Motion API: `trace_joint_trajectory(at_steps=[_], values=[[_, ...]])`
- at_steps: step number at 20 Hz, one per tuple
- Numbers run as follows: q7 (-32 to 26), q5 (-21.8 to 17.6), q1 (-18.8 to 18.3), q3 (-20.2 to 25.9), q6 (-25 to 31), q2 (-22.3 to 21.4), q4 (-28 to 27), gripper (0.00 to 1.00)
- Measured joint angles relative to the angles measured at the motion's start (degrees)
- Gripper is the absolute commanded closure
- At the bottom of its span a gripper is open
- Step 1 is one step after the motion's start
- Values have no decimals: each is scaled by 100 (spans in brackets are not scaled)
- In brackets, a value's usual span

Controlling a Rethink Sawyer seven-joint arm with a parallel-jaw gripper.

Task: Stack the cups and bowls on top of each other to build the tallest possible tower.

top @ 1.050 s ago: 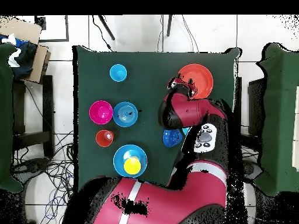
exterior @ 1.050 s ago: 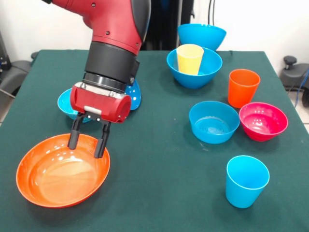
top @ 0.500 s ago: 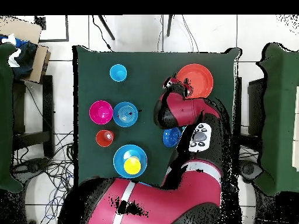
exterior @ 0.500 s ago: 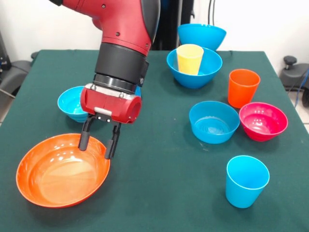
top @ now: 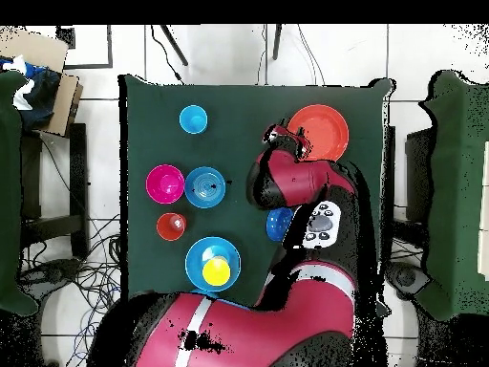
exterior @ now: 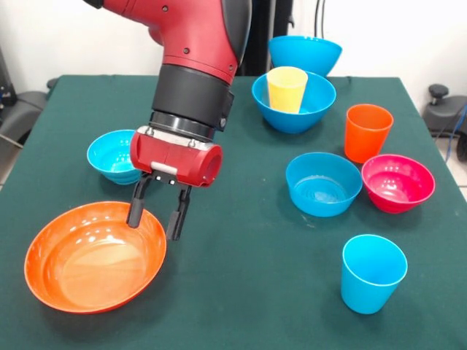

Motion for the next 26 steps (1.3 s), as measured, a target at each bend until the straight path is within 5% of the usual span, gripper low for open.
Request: trace_joint_trajectory(at_steps=[14,26], values=[[0,417,417,-483,0,221,-3,0],[0,836,569,-885,-284,938,-137,0]])
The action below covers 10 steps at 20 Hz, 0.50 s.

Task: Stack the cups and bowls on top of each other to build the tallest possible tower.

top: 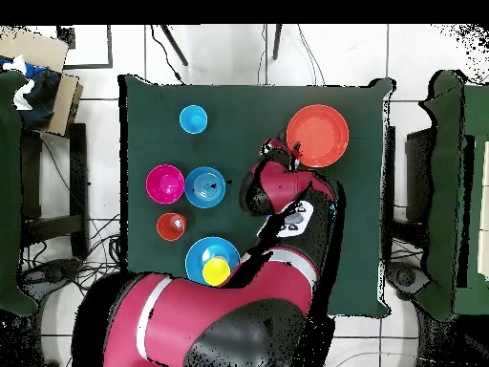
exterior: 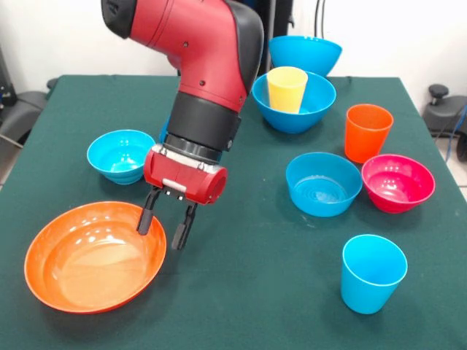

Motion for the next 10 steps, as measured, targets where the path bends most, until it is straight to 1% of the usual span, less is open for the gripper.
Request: trace_joint_trajectory(at_steps=[6,10], values=[[0,178,31,-122,-154,314,-2,0],[-1,243,49,-198,-278,416,-2,0]])
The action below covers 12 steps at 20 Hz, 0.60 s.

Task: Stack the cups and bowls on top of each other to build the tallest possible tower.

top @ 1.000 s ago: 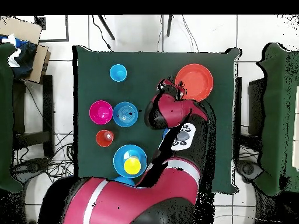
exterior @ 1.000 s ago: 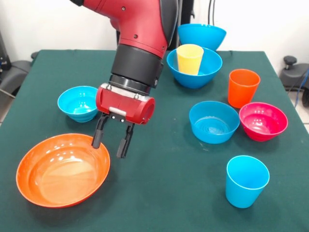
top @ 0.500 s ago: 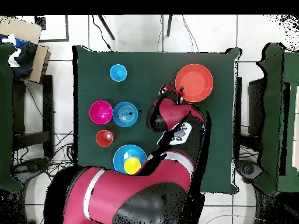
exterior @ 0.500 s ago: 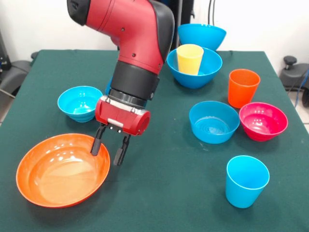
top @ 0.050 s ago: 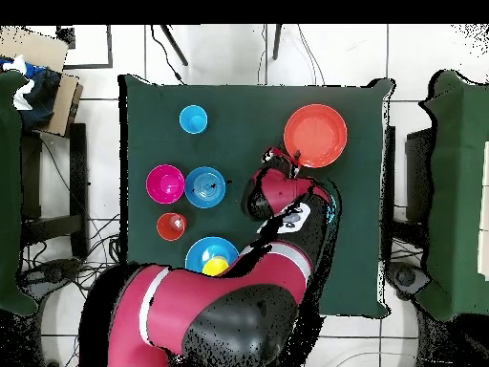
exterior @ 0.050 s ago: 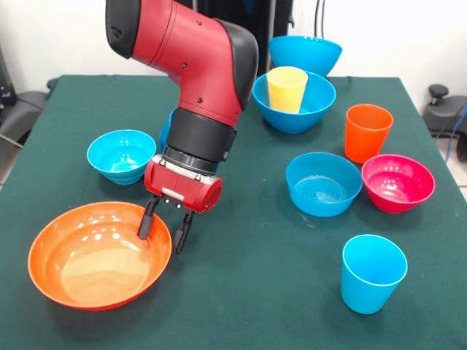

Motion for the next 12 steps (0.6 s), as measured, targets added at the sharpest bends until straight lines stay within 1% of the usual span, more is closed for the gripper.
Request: trace_joint_trajectory(at_steps=[12], values=[[0,16,5,-78,-69,18,0,0]])
